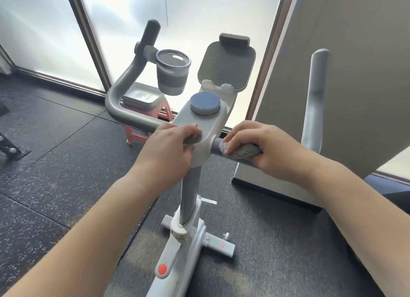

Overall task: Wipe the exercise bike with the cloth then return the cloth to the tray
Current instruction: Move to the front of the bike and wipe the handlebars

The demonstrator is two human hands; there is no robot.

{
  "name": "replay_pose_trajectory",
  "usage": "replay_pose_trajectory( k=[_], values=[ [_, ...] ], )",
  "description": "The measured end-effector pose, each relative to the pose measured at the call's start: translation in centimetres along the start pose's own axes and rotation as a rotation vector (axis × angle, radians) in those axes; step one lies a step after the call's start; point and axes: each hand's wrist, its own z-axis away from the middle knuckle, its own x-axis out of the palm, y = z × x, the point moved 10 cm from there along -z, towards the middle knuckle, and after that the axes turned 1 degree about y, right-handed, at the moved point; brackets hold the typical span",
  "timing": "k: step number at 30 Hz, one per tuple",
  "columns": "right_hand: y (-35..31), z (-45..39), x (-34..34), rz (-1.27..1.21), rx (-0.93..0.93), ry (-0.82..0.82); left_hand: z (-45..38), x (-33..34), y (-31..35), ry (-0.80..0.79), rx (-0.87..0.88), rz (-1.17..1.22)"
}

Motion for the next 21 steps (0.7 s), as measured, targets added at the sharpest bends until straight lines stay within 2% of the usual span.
replay_pose_trajectory(
  k=[4, 7, 10, 12, 18, 21],
  values=[
    [2.5, 2.0, -2.7, -0.061, 0.172, 0.080, 0.1, 0.2, -0.1, -0.003, -0.001, -0.005],
    [1.5, 1.1, -3.5, -0.065, 0.139, 0.237, 0.3, 0.5, 0.1, 0.003, 0.030, -0.034],
    [-0.8, -0.9, -0.3, -0.031, 0.015, 0.157, 0.4, 0.7, 0.4, 0.013, 0.058, -0.066],
    [-0.9, -1.1, 1.8, 0.028, 0.011, 0.088, 0.3, 0.7, 0.4, 0.023, 0.060, -0.072],
    [-0.3, 0.6, 0.6, 0.054, 0.008, 0.147, 0.4, 0.7, 0.2, 0.023, 0.046, -0.057],
    [0.6, 1.5, -0.6, -0.002, 0.063, 0.164, 0.5, 0.7, 0.2, 0.014, 0.041, -0.052]
  ],
)
